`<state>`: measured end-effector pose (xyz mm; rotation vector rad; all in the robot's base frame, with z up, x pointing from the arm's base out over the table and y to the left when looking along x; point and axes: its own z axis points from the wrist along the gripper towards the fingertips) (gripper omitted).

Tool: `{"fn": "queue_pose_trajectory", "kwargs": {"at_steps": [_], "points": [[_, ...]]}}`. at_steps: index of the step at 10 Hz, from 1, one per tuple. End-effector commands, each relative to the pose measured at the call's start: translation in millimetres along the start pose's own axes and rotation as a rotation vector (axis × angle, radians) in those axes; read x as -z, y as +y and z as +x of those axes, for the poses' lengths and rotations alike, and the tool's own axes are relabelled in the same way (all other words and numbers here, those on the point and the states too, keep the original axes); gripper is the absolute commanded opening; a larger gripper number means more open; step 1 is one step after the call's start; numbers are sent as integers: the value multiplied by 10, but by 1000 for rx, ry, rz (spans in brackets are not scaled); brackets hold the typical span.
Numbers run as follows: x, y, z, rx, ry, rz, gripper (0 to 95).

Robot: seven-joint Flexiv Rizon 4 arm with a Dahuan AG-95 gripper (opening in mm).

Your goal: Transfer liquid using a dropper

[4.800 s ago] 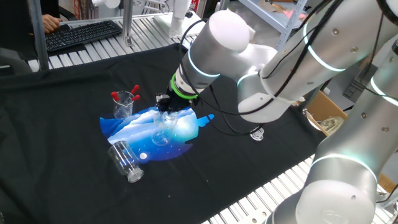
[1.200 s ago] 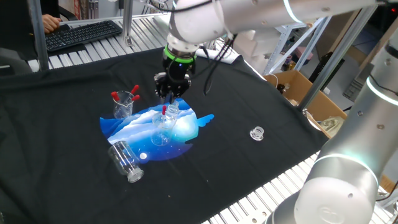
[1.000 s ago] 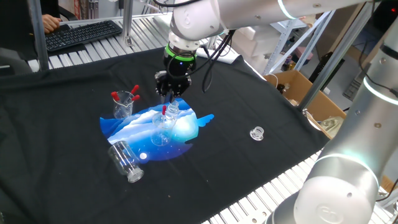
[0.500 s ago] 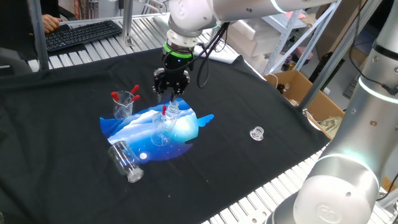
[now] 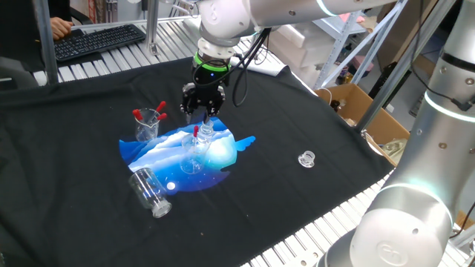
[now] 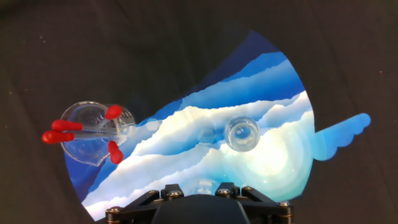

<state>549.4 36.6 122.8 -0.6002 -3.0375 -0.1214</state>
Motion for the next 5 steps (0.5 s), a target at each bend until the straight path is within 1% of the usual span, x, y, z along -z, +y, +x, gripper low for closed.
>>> {"fn": "queue_pose_trajectory", "kwargs": {"at_steps": [1, 3, 4, 5], "points": [[-22, -9, 6, -1, 2, -1, 380], [-57, -10, 8, -2, 5, -2, 380], [-60, -10, 10, -3, 6, -2, 190], [-65, -6, 17, -4, 8, -1, 190]]}}
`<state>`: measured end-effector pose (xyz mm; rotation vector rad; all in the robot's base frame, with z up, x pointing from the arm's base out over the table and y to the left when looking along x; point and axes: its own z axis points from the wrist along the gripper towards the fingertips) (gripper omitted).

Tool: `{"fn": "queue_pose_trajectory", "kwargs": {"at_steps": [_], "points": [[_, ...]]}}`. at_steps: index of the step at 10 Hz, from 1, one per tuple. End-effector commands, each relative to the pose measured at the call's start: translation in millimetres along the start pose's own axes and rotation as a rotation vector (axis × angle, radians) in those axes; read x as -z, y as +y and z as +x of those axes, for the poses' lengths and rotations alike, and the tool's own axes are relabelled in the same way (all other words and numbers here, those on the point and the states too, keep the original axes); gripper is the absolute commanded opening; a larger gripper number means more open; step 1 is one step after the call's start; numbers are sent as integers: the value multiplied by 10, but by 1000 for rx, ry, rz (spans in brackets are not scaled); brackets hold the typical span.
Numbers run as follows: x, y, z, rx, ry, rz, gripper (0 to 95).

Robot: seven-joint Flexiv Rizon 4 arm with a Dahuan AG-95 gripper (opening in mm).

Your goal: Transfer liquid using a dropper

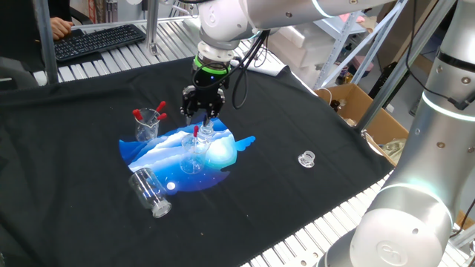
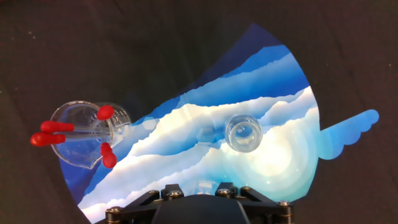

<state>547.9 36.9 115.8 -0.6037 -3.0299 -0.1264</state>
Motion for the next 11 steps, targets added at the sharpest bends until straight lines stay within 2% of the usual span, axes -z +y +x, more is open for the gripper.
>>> {"fn": "queue_pose_trajectory", "kwargs": {"at_steps": [1, 11], "points": [[6, 6, 12, 1, 4, 2, 190], [-74, 20, 43, -2, 6, 1, 190]]}}
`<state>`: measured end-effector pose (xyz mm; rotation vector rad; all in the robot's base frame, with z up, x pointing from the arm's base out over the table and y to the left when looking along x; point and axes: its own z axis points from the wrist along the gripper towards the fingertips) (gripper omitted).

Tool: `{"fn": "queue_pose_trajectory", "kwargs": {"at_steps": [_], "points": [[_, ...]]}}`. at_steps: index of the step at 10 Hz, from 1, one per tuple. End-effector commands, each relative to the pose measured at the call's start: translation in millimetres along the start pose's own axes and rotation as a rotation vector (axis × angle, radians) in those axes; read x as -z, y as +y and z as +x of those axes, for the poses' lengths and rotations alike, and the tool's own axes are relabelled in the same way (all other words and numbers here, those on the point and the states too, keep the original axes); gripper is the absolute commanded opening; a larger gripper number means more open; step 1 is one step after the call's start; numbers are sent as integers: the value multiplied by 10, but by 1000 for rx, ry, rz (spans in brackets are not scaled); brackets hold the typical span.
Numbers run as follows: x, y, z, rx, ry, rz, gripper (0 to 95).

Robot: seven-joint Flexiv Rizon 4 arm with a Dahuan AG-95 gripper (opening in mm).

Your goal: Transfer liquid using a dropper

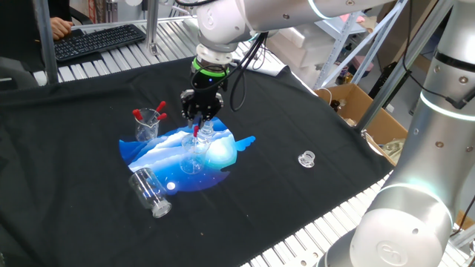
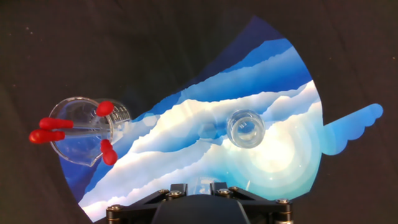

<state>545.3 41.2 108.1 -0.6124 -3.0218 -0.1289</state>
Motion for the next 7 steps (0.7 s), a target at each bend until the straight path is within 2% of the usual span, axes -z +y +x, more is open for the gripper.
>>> {"fn": "queue_pose_trajectory", "kwargs": {"at_steps": [1, 2, 7], "points": [[9, -3, 9, 10, 0, 3, 190], [9, -1, 13, 10, 0, 3, 0], [20, 15, 35, 14, -6, 8, 0]]}}
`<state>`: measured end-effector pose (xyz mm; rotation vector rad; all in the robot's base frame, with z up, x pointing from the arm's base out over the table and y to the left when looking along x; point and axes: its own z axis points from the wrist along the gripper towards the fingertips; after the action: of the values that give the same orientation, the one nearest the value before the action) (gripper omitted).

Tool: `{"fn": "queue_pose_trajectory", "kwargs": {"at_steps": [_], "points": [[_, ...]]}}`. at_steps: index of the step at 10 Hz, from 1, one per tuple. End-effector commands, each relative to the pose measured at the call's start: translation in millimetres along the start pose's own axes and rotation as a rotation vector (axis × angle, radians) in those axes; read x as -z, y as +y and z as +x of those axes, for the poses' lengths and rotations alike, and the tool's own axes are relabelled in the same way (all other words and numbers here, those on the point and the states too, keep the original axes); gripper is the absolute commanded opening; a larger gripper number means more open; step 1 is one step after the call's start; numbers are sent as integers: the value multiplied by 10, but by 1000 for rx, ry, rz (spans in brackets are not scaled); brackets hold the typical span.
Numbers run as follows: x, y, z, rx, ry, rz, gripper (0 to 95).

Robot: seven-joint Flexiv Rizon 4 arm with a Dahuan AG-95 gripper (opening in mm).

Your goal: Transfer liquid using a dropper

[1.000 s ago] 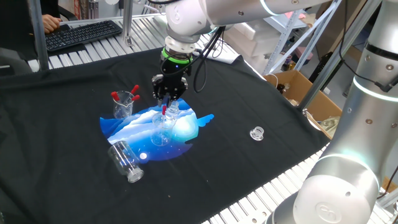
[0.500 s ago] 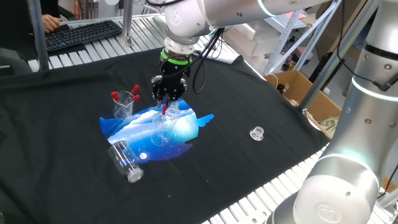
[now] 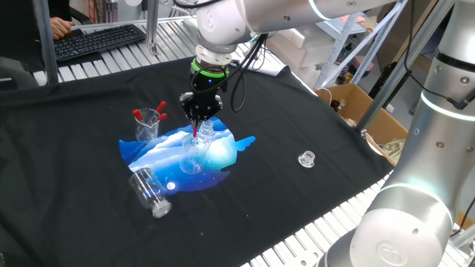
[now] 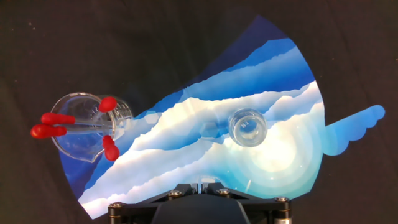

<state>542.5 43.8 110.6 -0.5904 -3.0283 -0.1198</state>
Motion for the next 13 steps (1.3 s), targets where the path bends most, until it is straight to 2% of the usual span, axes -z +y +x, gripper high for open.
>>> {"fn": "queue_pose_trajectory", "kwargs": {"at_steps": [1, 5, 7, 10, 13], "points": [[7, 9, 9, 2, -5, 6, 0], [90, 40, 58, 2, -9, 19, 0], [241, 58, 85, -5, -19, 29, 0], [408, 67, 108, -12, -29, 34, 0], [544, 90, 101, -14, -72, 39, 0]]}}
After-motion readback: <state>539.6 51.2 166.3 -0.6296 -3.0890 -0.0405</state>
